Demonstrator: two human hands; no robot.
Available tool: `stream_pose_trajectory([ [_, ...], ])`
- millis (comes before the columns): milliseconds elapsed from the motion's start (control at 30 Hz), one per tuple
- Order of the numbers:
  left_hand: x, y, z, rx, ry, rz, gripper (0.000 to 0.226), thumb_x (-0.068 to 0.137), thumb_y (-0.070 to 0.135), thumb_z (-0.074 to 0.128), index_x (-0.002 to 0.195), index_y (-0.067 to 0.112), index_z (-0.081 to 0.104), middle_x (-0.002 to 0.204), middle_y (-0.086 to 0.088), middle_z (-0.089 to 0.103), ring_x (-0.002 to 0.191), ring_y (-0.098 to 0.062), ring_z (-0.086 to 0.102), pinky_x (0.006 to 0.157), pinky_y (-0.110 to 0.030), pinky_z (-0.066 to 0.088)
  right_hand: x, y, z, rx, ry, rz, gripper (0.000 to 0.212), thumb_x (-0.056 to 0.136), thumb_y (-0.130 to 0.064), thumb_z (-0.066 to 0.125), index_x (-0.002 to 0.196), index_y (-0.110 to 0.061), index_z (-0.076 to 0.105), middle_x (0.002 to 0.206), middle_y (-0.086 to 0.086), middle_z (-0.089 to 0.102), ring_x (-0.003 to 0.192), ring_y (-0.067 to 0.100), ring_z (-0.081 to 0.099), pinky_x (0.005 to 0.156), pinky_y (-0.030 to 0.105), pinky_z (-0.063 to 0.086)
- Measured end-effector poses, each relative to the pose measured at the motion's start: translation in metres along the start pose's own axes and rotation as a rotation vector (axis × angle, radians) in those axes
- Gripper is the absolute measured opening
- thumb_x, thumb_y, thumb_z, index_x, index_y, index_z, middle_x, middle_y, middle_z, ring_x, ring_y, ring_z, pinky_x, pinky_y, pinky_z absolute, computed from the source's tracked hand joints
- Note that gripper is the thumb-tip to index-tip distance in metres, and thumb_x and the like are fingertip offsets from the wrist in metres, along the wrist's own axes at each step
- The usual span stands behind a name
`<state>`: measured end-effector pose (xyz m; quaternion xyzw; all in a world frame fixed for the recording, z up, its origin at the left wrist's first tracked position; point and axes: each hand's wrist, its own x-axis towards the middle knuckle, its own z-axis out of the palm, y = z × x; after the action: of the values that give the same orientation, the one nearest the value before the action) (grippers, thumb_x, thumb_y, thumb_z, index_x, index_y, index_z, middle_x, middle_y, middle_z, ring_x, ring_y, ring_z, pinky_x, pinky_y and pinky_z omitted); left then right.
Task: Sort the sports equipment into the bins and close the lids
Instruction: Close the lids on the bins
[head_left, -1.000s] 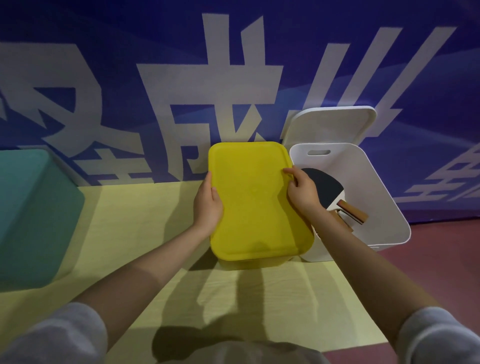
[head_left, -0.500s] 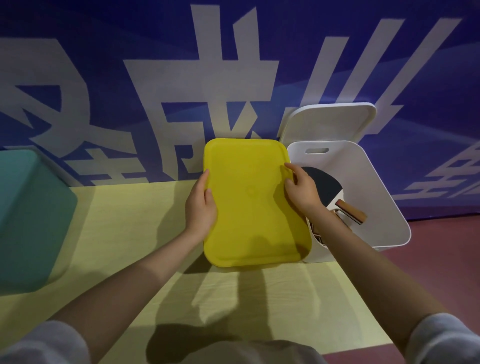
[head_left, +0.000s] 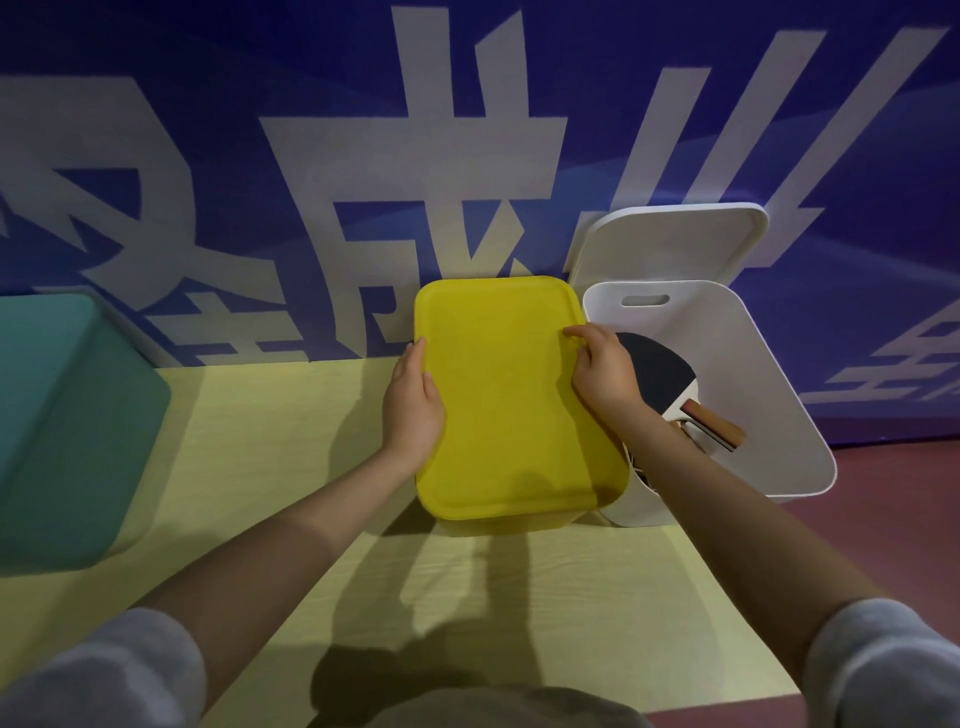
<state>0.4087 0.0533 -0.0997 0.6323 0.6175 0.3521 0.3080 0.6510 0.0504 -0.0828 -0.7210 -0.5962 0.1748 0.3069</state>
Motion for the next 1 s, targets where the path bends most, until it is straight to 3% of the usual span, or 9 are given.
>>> stream_pose_trajectory([
  [267, 0.002, -0.006, 0.0, 0.056, -0.013, 0.05, 0.043, 0.103, 0.013, 0.034, 0.145, 0.018, 0.036, 0.154, -0.003, 0.031, 0.14, -0.018, 0.031, 0.11, -0.028, 0.029, -0.005, 0.001, 0.0, 0.012, -0.011, 0.031, 0.035, 0.101, -0.01, 0.039, 0.133, -0.015, 0.052, 0.142, 0.01, 0.043, 0.124, 0.026, 0.048, 0.101, 0.023, 0.033],
  [367, 0.018, 0.0, 0.0, 0.062, -0.007, 0.026, 0.045, 0.101, 0.013, 0.037, 0.145, 0.019, 0.035, 0.143, -0.005, 0.04, 0.117, -0.017, 0.049, 0.091, -0.025, 0.042, 0.005, -0.003, -0.001, -0.098, -0.055, 0.03, 0.04, 0.1, -0.011, 0.039, 0.14, -0.017, 0.044, 0.143, 0.012, 0.041, 0.12, 0.029, 0.05, 0.1, 0.032, 0.042],
  [433, 0.04, 0.007, 0.0, 0.077, -0.036, -0.031, 0.049, 0.101, 0.015, 0.036, 0.149, 0.02, 0.028, 0.142, -0.008, 0.039, 0.11, -0.017, 0.051, 0.084, -0.022, 0.039, 0.018, -0.008, 0.001, -0.158, -0.082, 0.06, 0.046, 0.099, -0.015, 0.04, 0.144, -0.017, 0.036, 0.14, 0.013, 0.042, 0.114, 0.03, 0.053, 0.094, 0.037, 0.046],
  [600, 0.098, 0.017, 0.002, 0.039, -0.116, -0.13, 0.049, 0.103, 0.018, 0.033, 0.151, 0.02, 0.021, 0.152, -0.007, 0.031, 0.139, -0.026, 0.031, 0.108, -0.038, 0.033, 0.059, -0.02, 0.008, -0.091, -0.116, 0.133, 0.047, 0.102, -0.016, 0.033, 0.149, -0.013, 0.025, 0.142, 0.017, 0.04, 0.126, 0.035, 0.046, 0.104, 0.044, 0.038],
  [800, 0.123, 0.014, 0.006, -0.093, -0.139, -0.179, 0.041, 0.104, 0.021, 0.033, 0.145, 0.02, 0.034, 0.144, -0.007, 0.041, 0.128, -0.026, 0.042, 0.099, -0.035, 0.038, 0.078, -0.015, 0.01, 0.124, -0.109, 0.191, 0.046, 0.103, -0.013, 0.034, 0.148, -0.018, 0.031, 0.149, 0.007, 0.039, 0.135, 0.027, 0.038, 0.112, 0.04, 0.03],
  [1000, 0.124, -0.007, -0.018, -0.127, -0.169, -0.196, 0.039, 0.103, 0.023, 0.036, 0.142, 0.022, 0.038, 0.14, -0.006, 0.044, 0.126, -0.027, 0.044, 0.106, -0.043, 0.038, 0.068, -0.026, 0.021, 0.269, -0.1, 0.188, 0.044, 0.102, -0.014, 0.037, 0.146, -0.022, 0.035, 0.149, 0.003, 0.04, 0.136, 0.023, 0.037, 0.112, 0.039, 0.03],
])
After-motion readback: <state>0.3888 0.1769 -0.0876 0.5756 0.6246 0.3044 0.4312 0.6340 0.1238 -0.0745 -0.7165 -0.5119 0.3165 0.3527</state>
